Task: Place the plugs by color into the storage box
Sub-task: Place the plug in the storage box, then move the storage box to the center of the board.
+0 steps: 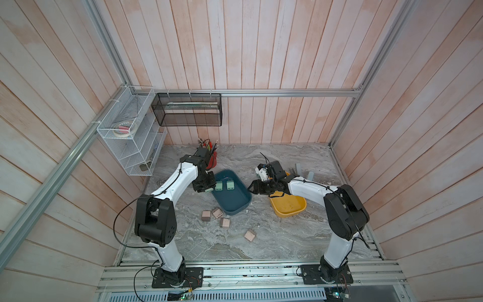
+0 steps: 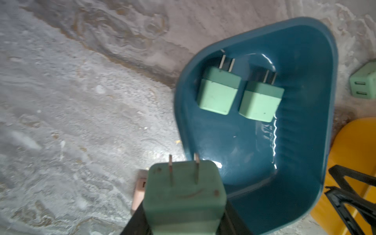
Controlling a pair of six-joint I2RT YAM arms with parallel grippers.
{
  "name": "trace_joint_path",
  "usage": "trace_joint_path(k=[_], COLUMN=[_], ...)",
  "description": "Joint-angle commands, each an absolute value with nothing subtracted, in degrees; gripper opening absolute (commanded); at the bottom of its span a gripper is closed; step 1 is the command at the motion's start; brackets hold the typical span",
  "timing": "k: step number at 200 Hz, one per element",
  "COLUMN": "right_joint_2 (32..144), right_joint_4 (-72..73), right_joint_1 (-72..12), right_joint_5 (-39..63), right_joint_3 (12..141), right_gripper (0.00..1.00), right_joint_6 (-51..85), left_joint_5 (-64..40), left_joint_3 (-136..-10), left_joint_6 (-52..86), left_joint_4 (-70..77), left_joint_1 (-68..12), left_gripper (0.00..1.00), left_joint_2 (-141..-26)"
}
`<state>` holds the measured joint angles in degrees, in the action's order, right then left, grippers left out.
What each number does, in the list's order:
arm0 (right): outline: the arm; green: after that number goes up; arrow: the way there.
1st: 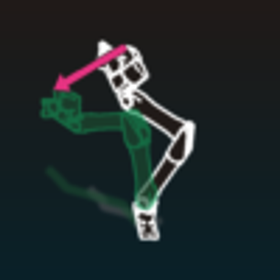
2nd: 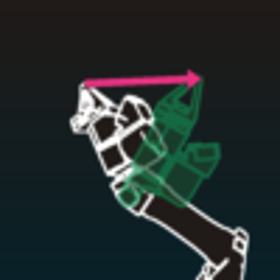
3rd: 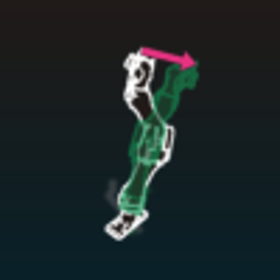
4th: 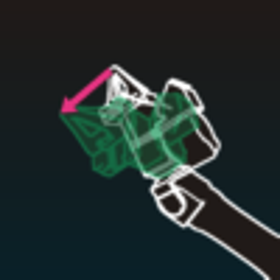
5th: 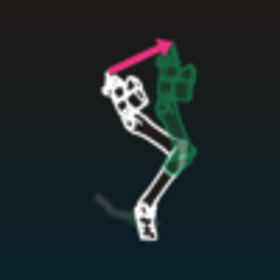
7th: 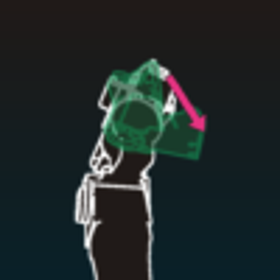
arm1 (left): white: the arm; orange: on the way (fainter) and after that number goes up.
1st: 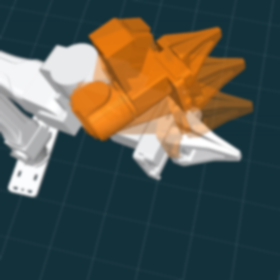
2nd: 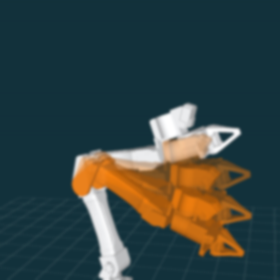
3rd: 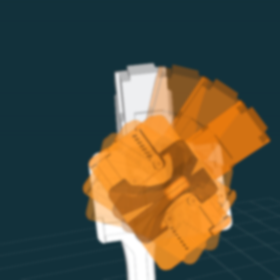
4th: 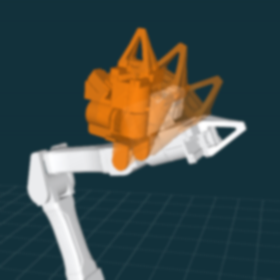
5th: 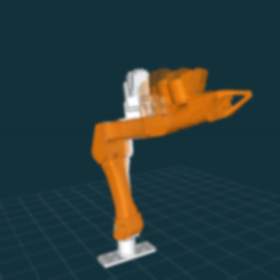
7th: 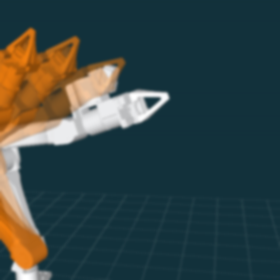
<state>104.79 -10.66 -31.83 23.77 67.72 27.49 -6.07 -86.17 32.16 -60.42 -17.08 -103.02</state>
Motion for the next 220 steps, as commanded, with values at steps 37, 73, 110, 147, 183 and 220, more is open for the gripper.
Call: trace_joint_path(k=[37, 73, 110, 147, 183, 220], right_joint_2=[100.46, 97.12, 93.79, 93.72, 98.28, 103.0], right_joint_4=[-11.95, -13.03, -13.46, -14.76, -16.11, -17.4], right_joint_1=[-30.16, -28.08, -24.28, -21.76, -21.89, -22.75], right_joint_5=[21.98, 20.84, 20.39, 20.21, 21.61, 21.89], right_joint_3=[65.24, 63.79, 61.18, 61.35, 65.55, 69.47], right_gripper=[0.59, 0.59, 0.6, 0.6, 0.58, 0.49], right_joint_6=[28.73, 28.92, 29.26, 28.66, 28.22, 27.1], left_joint_5=[-12.36, -12.37, -11.25, -11.42, -11.77, -10.9], left_joint_3=[-90.53, -84.57, -81.04, -81.11, -82.18, -83.71], left_joint_6=[36.34, 36.56, 36.41, 37.79, 37.03, 35.53], left_joint_4=[-53.95, -50.73, -47.99, -46.58, -47.58, -50.29], left_joint_1=[-22.77, -23.2, -23.2, -23.18, -23.2, -23.13], left_gripper=[0.45, 0.45, 0.45, 0.47, 0.56, 0.63], left_joint_2=[-111.33, -112.02, -113.78, -115.91, -116.02, -113.15])
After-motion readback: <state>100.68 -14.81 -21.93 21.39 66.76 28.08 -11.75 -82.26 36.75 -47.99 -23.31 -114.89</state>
